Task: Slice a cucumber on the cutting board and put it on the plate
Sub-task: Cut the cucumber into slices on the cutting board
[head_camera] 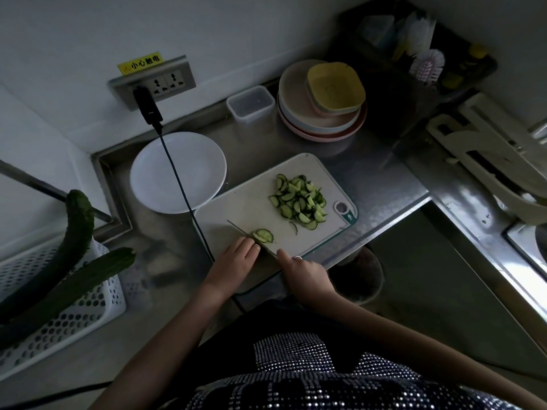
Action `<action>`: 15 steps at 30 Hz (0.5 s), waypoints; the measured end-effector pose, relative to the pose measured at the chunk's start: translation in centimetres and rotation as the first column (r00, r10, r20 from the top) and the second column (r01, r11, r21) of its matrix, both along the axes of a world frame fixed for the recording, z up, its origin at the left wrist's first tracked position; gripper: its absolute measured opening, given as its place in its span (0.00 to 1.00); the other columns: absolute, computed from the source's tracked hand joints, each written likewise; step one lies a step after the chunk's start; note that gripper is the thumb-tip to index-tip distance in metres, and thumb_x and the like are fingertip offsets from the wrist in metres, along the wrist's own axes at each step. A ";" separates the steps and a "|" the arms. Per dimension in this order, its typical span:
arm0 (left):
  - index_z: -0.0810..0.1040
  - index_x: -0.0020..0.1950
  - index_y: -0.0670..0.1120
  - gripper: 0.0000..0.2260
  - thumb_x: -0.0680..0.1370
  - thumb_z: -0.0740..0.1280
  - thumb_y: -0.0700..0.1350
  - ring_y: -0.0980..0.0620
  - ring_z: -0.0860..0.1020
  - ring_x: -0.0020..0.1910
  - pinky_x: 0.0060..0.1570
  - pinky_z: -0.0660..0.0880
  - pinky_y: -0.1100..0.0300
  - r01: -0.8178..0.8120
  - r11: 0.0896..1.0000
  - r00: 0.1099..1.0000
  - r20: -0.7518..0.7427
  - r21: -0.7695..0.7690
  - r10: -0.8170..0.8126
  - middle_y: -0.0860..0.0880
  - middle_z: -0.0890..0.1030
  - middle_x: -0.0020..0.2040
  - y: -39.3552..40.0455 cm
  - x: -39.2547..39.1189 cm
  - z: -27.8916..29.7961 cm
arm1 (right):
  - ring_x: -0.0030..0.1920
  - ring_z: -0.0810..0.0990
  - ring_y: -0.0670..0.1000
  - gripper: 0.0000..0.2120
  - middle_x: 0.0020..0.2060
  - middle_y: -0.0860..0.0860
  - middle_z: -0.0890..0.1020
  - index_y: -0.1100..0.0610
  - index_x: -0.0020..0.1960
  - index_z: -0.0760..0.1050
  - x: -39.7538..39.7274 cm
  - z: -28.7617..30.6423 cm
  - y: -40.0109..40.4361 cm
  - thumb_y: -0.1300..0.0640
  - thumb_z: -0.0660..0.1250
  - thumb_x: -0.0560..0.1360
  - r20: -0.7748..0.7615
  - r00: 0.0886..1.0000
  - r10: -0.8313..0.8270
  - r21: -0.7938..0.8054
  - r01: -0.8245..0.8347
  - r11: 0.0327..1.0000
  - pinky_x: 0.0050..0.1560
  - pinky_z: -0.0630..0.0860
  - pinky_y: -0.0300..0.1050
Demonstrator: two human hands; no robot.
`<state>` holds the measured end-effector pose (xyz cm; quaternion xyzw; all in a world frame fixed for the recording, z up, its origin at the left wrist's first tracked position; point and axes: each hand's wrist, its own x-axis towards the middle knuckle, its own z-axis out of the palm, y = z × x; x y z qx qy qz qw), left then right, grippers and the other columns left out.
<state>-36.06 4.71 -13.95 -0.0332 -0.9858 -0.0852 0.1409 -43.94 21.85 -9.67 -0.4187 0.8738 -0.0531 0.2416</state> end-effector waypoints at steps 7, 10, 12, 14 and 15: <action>0.70 0.54 0.41 0.13 0.70 0.58 0.39 0.45 0.70 0.49 0.41 0.78 0.55 0.017 0.998 1.000 -0.008 -0.054 -0.017 0.41 0.79 0.44 -0.3 0.8 -0.4 | 0.46 0.81 0.60 0.11 0.53 0.54 0.80 0.52 0.60 0.57 0.1 -0.4 0.5 0.57 0.57 0.80 -0.001 1.000 0.014 -0.037 -0.014 0.999 0.39 0.76 0.52; 0.77 0.50 0.40 0.13 0.70 0.58 0.39 0.45 0.71 0.48 0.39 0.78 0.55 -0.014 0.998 1.000 0.023 -0.061 0.016 0.41 0.79 0.43 -0.2 0.6 -0.3 | 0.47 0.81 0.60 0.13 0.53 0.53 0.80 0.52 0.59 0.56 0.1 -0.7 0.4 0.57 0.57 0.79 0.005 1.000 0.011 -0.040 -0.011 0.999 0.39 0.78 0.54; 0.79 0.48 0.39 0.13 0.70 0.58 0.39 0.45 0.72 0.47 0.39 0.77 0.55 -0.025 0.997 0.999 0.032 -0.073 0.027 0.42 0.78 0.42 -0.1 0.6 -0.1 | 0.46 0.81 0.60 0.13 0.53 0.54 0.80 0.52 0.59 0.56 0.2 -0.7 0.4 0.58 0.58 0.79 0.017 1.000 0.010 -0.035 -0.010 0.999 0.39 0.77 0.54; 0.77 0.49 0.40 0.12 0.69 0.58 0.39 0.44 0.73 0.47 0.38 0.77 0.55 -0.019 0.998 0.999 0.032 -0.064 0.021 0.42 0.78 0.42 -0.1 0.6 -0.1 | 0.46 0.81 0.60 0.13 0.51 0.54 0.80 0.52 0.60 0.56 0.2 -0.6 0.4 0.58 0.58 0.79 0.020 1.000 0.007 -0.029 -0.006 1.000 0.39 0.77 0.53; 0.74 0.50 0.40 0.12 0.69 0.58 0.39 0.44 0.72 0.47 0.38 0.78 0.55 -0.010 0.999 1.000 0.029 -0.053 0.012 0.42 0.78 0.42 -0.1 0.6 -0.1 | 0.46 0.81 0.60 0.13 0.50 0.55 0.80 0.53 0.60 0.57 0.2 -0.5 0.3 0.58 0.58 0.79 0.024 1.000 0.001 -0.027 0.000 1.000 0.39 0.76 0.53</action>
